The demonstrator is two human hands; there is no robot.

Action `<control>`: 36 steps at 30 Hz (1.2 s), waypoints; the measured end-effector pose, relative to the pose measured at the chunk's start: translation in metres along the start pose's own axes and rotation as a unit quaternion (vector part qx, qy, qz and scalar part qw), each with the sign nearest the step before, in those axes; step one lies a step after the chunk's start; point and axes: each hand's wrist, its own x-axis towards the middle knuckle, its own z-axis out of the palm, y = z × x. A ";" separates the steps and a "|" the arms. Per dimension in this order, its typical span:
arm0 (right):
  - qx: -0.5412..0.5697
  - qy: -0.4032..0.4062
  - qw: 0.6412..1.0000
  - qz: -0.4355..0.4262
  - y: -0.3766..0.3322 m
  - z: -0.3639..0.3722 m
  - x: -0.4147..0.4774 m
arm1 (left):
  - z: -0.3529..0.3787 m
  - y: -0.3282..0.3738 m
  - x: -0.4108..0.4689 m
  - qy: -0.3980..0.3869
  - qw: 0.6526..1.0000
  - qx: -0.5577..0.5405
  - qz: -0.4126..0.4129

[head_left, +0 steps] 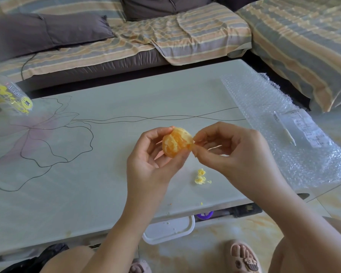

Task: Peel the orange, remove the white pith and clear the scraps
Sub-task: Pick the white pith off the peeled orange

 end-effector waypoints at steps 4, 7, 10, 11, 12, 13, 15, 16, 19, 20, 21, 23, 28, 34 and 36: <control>-0.081 0.038 0.993 -0.083 0.002 0.004 -0.003 | 0.000 -0.001 -0.001 0.003 1.000 0.015 0.013; -0.134 0.070 0.980 -0.127 0.004 0.007 -0.005 | 0.000 -0.001 -0.003 0.007 0.999 0.048 0.025; -0.199 0.100 0.962 -0.160 0.006 0.010 -0.006 | 0.002 -0.001 -0.005 0.013 0.996 0.081 0.033; -0.217 0.106 0.956 -0.168 0.007 0.011 -0.007 | 0.002 -0.001 -0.005 0.012 0.995 0.090 0.034; -0.228 0.109 0.952 -0.172 0.007 0.012 -0.007 | 0.001 -0.001 -0.005 0.010 0.994 0.100 0.034; -0.234 0.109 0.951 -0.172 0.007 0.011 -0.007 | 0.000 -0.002 -0.005 0.007 0.994 0.108 0.034; -0.241 0.101 0.951 -0.168 0.007 0.010 -0.007 | -0.002 -0.004 -0.004 0.001 0.993 0.117 0.030; -0.244 0.094 0.951 -0.165 0.006 0.009 -0.007 | -0.003 -0.005 -0.003 -0.001 0.993 0.117 0.026; -0.242 0.069 0.957 -0.147 0.007 0.006 -0.006 | -0.005 -0.007 -0.002 -0.016 0.994 0.112 0.007; -0.236 0.061 0.960 -0.136 0.008 0.005 -0.006 | -0.005 -0.007 -0.001 -0.022 0.993 0.112 0.000; -0.227 0.054 0.964 -0.125 0.009 0.004 -0.005 | -0.005 -0.007 -0.001 -0.029 0.993 0.111 -0.006; -0.210 0.046 0.971 -0.105 0.009 0.002 -0.005 | -0.005 -0.008 -0.001 -0.043 0.993 0.109 -0.012; -0.146 0.053 0.986 -0.056 0.008 0.000 -0.005 | -0.004 -0.010 -0.001 -0.052 0.994 0.093 -0.019; -0.021 0.030 0.999 0.033 0.006 -0.003 -0.004 | -0.002 -0.005 0.001 -0.031 0.998 0.053 -0.018; -0.007 0.021 0.998 0.051 0.003 -0.003 -0.004 | -0.003 -0.005 0.001 -0.021 0.999 0.050 -0.007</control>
